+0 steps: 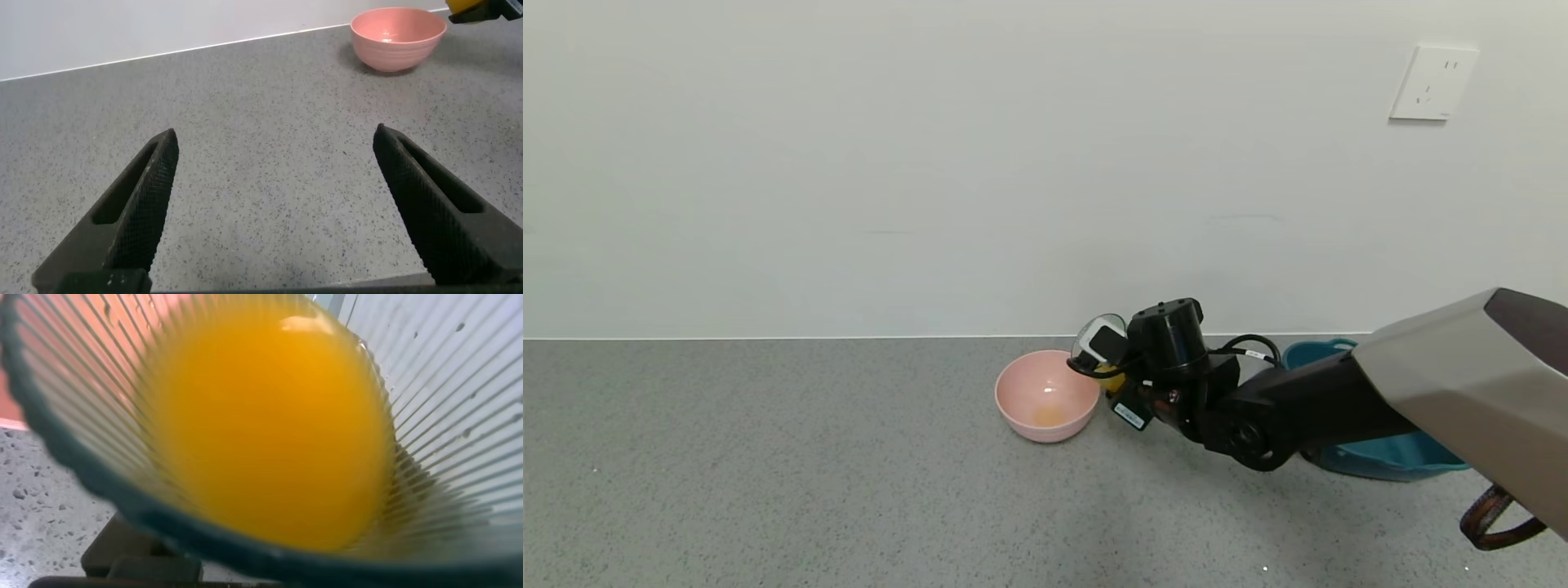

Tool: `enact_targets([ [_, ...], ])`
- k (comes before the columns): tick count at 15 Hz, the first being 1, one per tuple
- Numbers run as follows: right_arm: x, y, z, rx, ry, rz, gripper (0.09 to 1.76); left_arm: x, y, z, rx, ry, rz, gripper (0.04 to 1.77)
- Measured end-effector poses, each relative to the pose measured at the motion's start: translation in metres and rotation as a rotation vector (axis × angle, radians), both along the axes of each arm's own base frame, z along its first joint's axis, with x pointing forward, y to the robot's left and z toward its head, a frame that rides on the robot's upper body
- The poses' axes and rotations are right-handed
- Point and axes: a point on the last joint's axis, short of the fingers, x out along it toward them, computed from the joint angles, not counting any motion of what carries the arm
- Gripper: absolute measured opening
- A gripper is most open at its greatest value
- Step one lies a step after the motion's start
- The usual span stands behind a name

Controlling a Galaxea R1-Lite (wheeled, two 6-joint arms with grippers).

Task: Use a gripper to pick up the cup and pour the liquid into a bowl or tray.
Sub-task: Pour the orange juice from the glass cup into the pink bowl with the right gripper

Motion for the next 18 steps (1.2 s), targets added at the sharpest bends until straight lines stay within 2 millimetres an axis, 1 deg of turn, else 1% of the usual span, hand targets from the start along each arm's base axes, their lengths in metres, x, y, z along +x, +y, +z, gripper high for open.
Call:
enact_targets([
  [8,0.001,0.011,0.01,-0.164,0.01,0.053,1.32,0.0,0.0,0.0,0.0,0.0,0.0,1.72],
  [11,0.006,0.016,0.013,-0.229,-0.022,0.065,1.32,0.0,0.0,0.0,0.0,0.0,0.0,1.72],
  [18,0.009,0.016,0.01,-0.421,-0.009,0.038,1.32,0.0,0.0,0.0,0.0,0.0,0.0,1.72],
])
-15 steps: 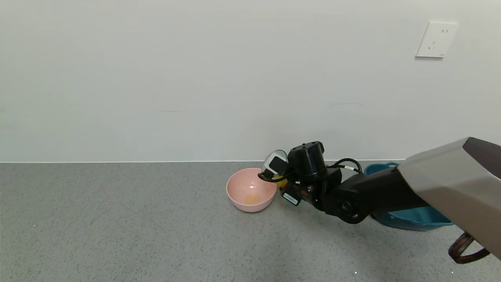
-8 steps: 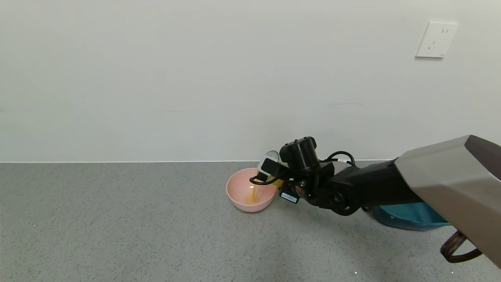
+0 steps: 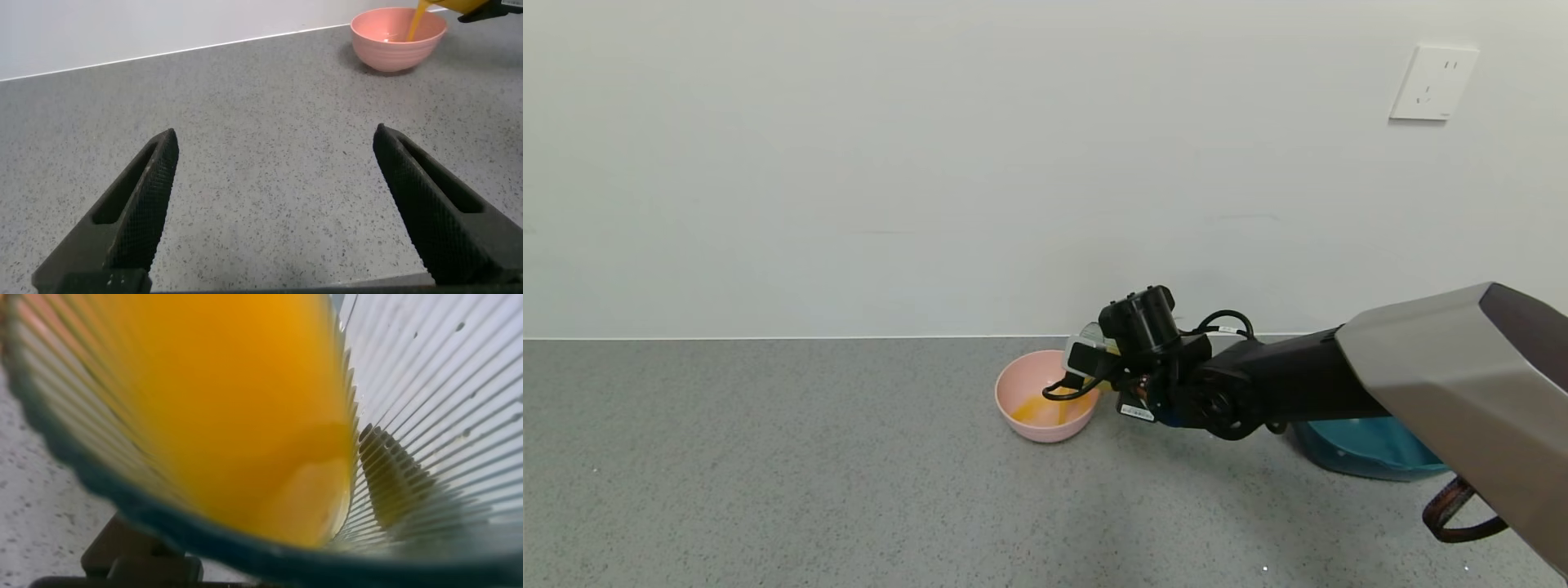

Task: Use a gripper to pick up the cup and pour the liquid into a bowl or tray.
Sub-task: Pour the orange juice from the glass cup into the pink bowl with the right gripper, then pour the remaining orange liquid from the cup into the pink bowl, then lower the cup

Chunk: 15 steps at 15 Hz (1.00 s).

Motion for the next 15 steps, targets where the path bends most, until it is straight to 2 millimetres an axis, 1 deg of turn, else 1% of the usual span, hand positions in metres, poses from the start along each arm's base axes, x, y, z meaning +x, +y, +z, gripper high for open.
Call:
enact_targets([
  [7,0.002,0.0,0.003,-0.13,-0.032,0.014,1.32,0.0,0.0,0.0,0.0,0.0,0.0,1.72],
  [10,0.005,0.002,0.009,-0.173,-0.064,0.004,1.32,0.0,0.0,0.0,0.0,0.0,0.0,1.72],
  [15,0.008,0.004,0.012,-0.261,-0.088,0.021,1.32,0.0,0.0,0.0,0.0,0.0,0.0,1.72],
])
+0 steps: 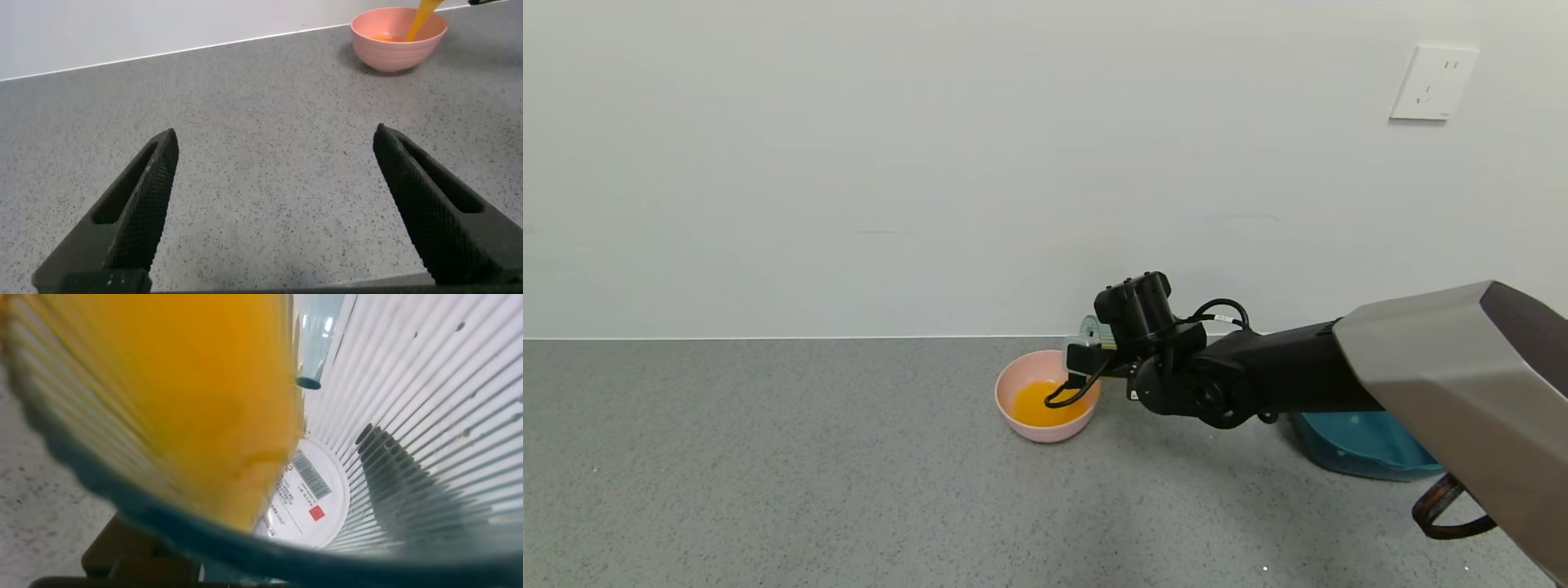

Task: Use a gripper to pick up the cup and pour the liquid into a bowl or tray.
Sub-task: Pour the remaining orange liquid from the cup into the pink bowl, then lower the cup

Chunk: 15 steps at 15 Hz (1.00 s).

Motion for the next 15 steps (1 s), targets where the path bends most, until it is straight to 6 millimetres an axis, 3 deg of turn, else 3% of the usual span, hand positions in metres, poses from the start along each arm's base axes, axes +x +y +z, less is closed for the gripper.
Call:
enact_targets([
  [15,0.005,0.015,0.024,-0.24,-0.073,0.121,1.32,0.0,0.0,0.0,0.0,0.0,0.0,1.72],
])
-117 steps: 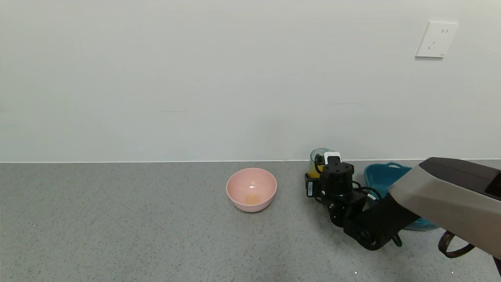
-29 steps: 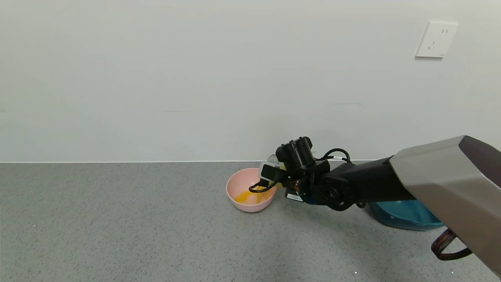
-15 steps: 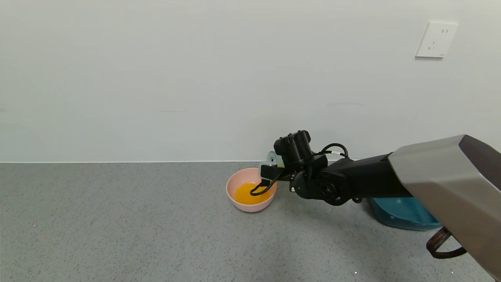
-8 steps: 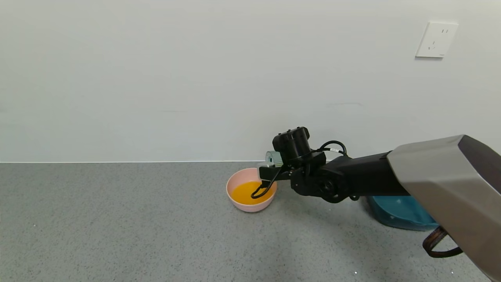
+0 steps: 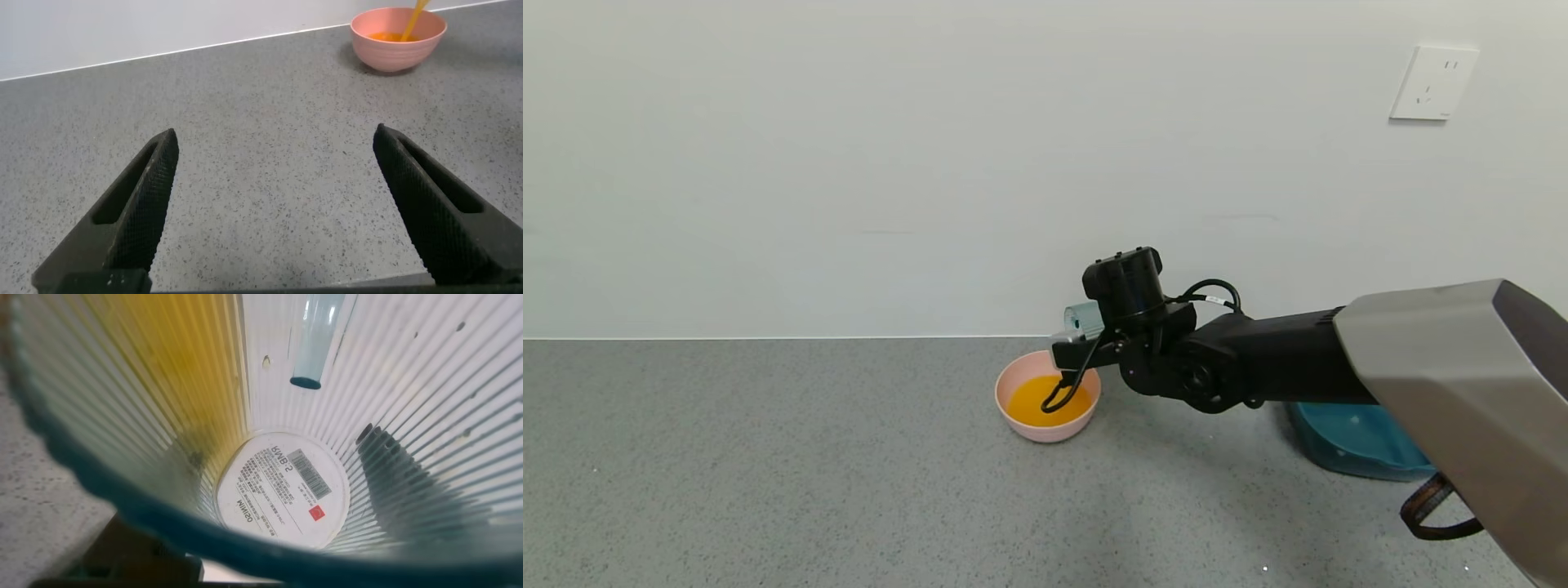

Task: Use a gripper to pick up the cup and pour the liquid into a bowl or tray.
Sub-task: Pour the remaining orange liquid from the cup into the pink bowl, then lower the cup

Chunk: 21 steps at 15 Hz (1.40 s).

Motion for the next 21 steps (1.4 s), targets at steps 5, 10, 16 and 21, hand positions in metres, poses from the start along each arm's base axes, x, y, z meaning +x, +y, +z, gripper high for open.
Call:
enact_targets([
  [5,-0.002,0.005,0.007,-0.065,-0.019,0.029,1.32,0.0,0.0,0.0,0.0,0.0,0.0,1.72],
  [10,-0.007,0.008,0.013,-0.124,-0.03,0.059,1.32,0.0,0.0,0.0,0.0,0.0,0.0,1.72],
  [16,-0.013,0.014,0.017,-0.16,-0.037,0.089,1.32,0.0,0.0,0.0,0.0,0.0,0.0,1.72],
  [21,-0.014,0.015,0.017,-0.161,-0.037,0.092,1.32,0.0,0.0,0.0,0.0,0.0,0.0,1.72],
])
